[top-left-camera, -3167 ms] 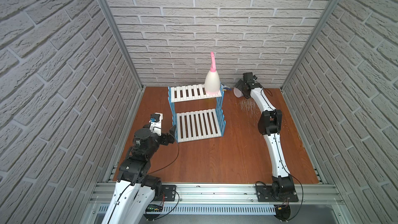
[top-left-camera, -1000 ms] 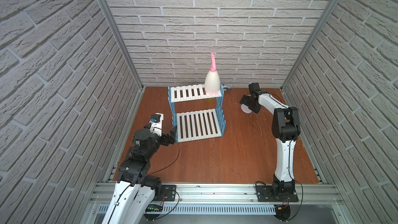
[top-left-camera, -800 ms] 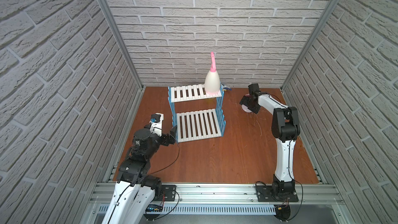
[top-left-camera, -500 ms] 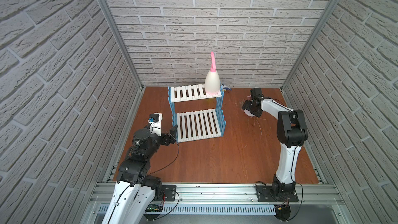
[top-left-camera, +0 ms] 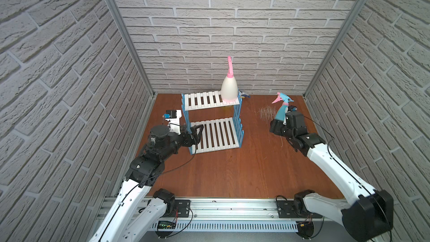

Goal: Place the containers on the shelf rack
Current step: 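Pick up a container from the center of the board.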

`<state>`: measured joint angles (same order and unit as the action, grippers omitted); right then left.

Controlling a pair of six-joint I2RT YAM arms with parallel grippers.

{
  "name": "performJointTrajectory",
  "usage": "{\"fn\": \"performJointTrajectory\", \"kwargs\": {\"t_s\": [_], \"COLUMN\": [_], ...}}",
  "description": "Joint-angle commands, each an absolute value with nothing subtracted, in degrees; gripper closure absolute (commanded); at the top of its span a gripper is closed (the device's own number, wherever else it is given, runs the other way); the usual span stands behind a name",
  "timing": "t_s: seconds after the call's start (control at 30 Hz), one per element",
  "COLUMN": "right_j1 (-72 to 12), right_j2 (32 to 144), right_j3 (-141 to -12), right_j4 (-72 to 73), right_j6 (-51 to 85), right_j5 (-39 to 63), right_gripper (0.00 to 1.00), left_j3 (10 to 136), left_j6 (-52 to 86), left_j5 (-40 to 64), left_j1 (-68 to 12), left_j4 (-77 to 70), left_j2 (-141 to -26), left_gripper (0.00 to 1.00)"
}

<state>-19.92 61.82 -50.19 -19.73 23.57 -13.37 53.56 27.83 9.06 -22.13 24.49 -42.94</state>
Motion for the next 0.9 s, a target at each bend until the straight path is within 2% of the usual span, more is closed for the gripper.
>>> {"fn": "performJointTrajectory", "kwargs": {"t_s": [0.0, 0.17, 0.3, 0.5, 0.73, 0.8, 0.87], "right_j1": [-25.7, -34.5, -40.5, -48.9, -54.2, -54.3, -54.4], "right_j2": [53.6, 41.3, 36.6, 38.7, 45.3, 46.7, 47.6], "right_j3": [-46.2, -39.7, -37.0, -37.8, -40.8, -41.0, -41.2], "right_j4": [-16.1, -10.0, -6.5, -1.0, 4.4, 5.6, 6.3], "right_j6": [18.1, 13.8, 11.2, 9.1, 8.2, 8.7, 9.1], "right_j5": [-19.3, -18.8, -15.3, -13.0, -10.5, -9.7, -9.1], "right_gripper": [0.23, 0.26, 0.3, 0.31, 0.31, 0.3, 0.3], "left_j3": [58.1, 64.6, 68.6, 72.2, 72.9, 72.8, 72.8], "left_j6": [30.7, 31.0, 31.9, 32.7, 33.0, 33.1, 33.1], "left_j5": [10.3, 12.5, 15.4, 19.4, 19.4, 20.0, 20.4], "left_j1": [-26.7, -33.2, -35.7, -37.8, -38.5, -38.6, -38.6], "left_j4": [17.2, 13.5, 11.3, 9.8, 9.6, 9.3, 9.5], "left_j2": [-48.2, -55.2, -59.2, -63.7, -65.8, -65.9, -65.9], "left_gripper": [0.02, 0.02, 0.02, 0.02, 0.02, 0.07, 0.2]}}
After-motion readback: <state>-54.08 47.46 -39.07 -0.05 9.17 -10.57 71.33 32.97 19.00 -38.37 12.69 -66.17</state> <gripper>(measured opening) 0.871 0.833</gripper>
